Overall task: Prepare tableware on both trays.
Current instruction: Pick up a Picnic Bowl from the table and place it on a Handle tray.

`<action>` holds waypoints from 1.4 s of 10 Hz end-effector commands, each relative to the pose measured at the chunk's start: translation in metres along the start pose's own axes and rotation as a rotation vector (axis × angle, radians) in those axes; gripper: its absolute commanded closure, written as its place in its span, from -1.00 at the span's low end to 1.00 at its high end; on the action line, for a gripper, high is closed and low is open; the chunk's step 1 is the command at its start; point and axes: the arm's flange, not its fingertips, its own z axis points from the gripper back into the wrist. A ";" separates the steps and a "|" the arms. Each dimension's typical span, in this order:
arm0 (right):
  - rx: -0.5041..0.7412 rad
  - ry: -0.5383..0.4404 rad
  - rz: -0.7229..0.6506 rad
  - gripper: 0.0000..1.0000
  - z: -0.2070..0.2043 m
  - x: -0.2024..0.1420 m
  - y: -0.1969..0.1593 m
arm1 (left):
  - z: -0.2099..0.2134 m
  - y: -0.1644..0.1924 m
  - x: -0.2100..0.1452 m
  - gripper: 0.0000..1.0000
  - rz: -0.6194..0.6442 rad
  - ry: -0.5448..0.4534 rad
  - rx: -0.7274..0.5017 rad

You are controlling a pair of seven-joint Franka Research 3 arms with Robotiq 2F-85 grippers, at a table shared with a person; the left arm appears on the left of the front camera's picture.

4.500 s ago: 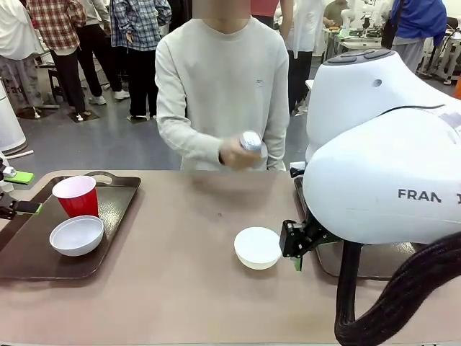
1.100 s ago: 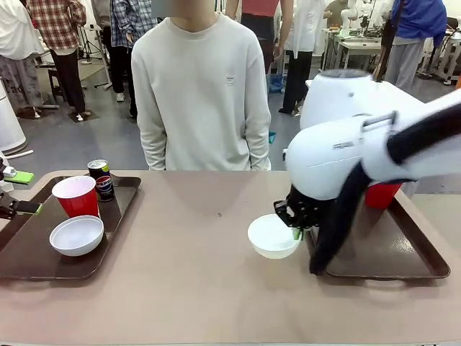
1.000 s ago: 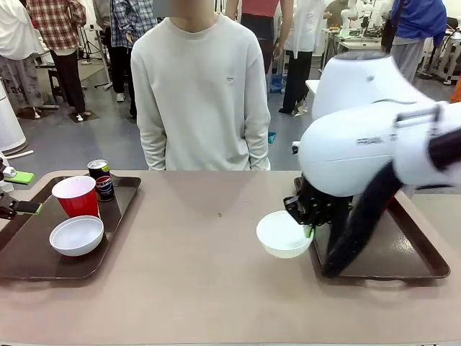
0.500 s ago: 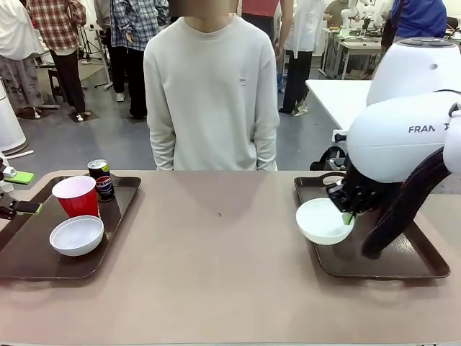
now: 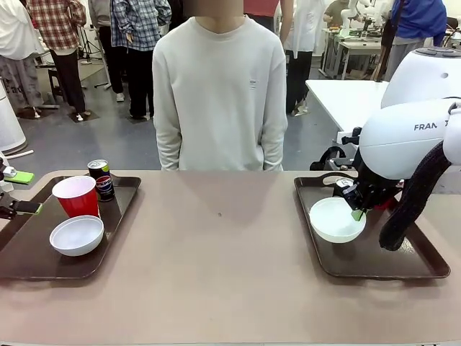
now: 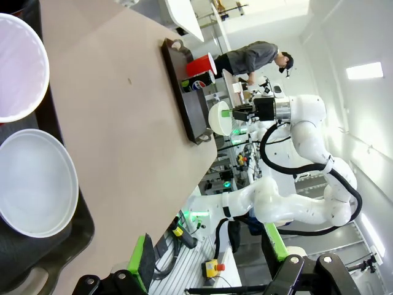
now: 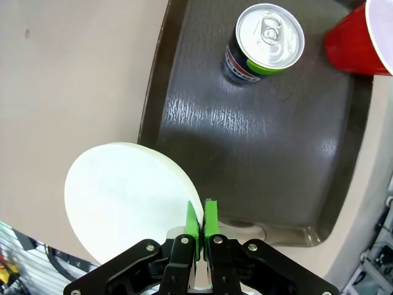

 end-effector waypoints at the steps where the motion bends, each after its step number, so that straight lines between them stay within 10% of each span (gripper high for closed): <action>1: -0.006 0.006 -0.015 1.00 0.003 -0.003 0.005 | 0.000 0.000 -0.001 -0.84 -0.025 -0.016 -0.015; 14: 0.037 0.147 -0.052 0.91 -0.094 0.038 -0.043 | 0.000 0.000 -0.001 -0.84 -0.025 -0.016 -0.015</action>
